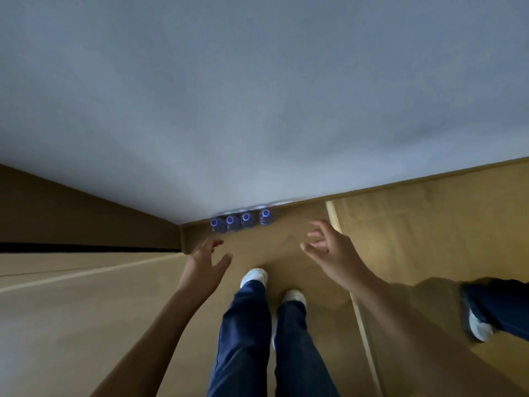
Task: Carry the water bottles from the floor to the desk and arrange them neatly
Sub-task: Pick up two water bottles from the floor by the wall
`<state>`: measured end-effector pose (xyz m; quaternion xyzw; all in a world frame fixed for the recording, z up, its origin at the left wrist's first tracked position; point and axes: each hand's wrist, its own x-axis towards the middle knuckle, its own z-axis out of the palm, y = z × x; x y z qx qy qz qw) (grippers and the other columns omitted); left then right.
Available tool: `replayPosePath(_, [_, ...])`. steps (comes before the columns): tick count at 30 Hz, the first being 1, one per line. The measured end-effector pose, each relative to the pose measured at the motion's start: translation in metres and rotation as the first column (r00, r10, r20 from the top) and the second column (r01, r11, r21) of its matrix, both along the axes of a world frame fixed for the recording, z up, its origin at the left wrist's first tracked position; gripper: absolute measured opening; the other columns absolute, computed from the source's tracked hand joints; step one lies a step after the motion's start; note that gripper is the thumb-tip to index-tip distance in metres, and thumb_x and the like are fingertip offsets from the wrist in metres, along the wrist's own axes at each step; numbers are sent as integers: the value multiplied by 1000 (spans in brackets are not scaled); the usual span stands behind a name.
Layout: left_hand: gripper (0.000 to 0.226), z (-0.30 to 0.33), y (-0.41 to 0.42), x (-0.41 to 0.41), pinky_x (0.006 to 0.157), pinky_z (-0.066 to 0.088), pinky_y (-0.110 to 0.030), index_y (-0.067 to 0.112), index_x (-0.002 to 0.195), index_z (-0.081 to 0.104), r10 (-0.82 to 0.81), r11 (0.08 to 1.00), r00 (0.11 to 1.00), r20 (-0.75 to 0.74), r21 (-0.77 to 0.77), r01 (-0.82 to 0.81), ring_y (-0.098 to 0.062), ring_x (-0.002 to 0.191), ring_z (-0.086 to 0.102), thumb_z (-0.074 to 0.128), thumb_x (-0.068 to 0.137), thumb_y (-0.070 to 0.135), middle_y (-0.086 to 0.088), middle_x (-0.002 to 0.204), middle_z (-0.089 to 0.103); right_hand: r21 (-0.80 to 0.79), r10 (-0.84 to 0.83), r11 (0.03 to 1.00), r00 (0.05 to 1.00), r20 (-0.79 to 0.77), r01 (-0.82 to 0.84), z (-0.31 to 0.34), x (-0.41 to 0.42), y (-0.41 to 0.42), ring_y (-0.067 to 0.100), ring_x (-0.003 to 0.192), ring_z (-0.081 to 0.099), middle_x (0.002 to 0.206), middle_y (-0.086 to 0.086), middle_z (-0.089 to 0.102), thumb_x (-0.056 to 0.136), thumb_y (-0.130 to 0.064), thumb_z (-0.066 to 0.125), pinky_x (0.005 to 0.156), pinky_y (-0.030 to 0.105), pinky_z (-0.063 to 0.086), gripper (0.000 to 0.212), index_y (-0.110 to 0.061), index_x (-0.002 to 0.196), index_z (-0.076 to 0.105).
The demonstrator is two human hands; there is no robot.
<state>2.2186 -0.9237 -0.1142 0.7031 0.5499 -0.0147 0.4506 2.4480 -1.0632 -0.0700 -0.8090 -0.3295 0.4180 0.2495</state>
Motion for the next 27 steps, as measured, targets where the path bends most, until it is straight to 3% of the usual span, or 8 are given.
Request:
replayPosePath(5, [34, -72, -13, 7, 87, 38, -25, 14, 121, 60, 32, 999, 999, 3, -9, -32, -20, 118, 57, 69, 89, 22, -6, 124, 63, -2, 89, 996, 996, 23, -89, -76, 19, 7, 7, 103, 56, 129, 1, 57, 94, -28, 65, 88, 19, 46, 51, -19, 140, 44])
replayPosePath(9, [33, -137, -17, 14, 86, 37, -25, 16, 121, 60, 26, 1000, 1000, 15, -5, -26, -18, 121, 55, 68, 90, 25, -4, 125, 63, -16, 141, 990, 990, 13, -141, -151, 18, 11, 13, 108, 58, 129, 4, 58, 93, -28, 66, 96, 33, 51, 49, -16, 137, 46])
replayPosePath(12, [34, -193, -14, 19, 89, 41, -27, 16, 122, 60, 43, 999, 999, 27, 1, -44, -19, 121, 55, 68, 90, 24, -4, 125, 63, -18, 167, 986, 986, 5, -167, -214, 15, 16, 15, 113, 58, 131, 5, 57, 93, -28, 67, 97, 34, 50, 50, -16, 137, 46])
replayPosePath(15, [35, -253, -9, 25, 95, 46, -33, 13, 121, 61, 99, 993, 993, 63, 51, -103, -19, 116, 56, 69, 89, 22, -4, 122, 62, -22, 163, 986, 987, 10, -163, -282, 13, 23, 19, 119, 57, 134, 8, 55, 92, -27, 67, 99, 37, 49, 53, -14, 139, 45])
replayPosePath(18, [38, -311, -4, 28, 95, 46, -31, 10, 122, 61, 122, 982, 987, 108, 130, -135, -16, 109, 57, 71, 87, 19, 3, 117, 58, -19, 144, 989, 989, 28, -143, -348, 10, 31, 22, 122, 55, 136, 10, 54, 91, -24, 70, 102, 42, 47, 57, -11, 139, 44])
replayPosePath(22, [47, -397, 17, 38, 101, 45, -38, 5, 129, 55, 85, 979, 986, 144, 174, -109, -24, 118, 55, 72, 86, 14, -9, 128, 57, 15, 118, 993, 992, 48, -119, -441, 10, 50, 24, 125, 53, 136, 11, 53, 87, -23, 73, 103, 42, 45, 62, -11, 140, 44])
replayPosePath(27, [59, -484, 50, 61, 92, 32, -14, 6, 139, 43, -19, 963, 979, 203, 268, -37, -15, 116, 49, 71, 87, 13, -10, 134, 53, 77, 99, 992, 993, 68, -105, -539, 25, 85, 21, 121, 53, 132, 8, 54, 82, -22, 79, 95, 31, 41, 72, -11, 142, 42])
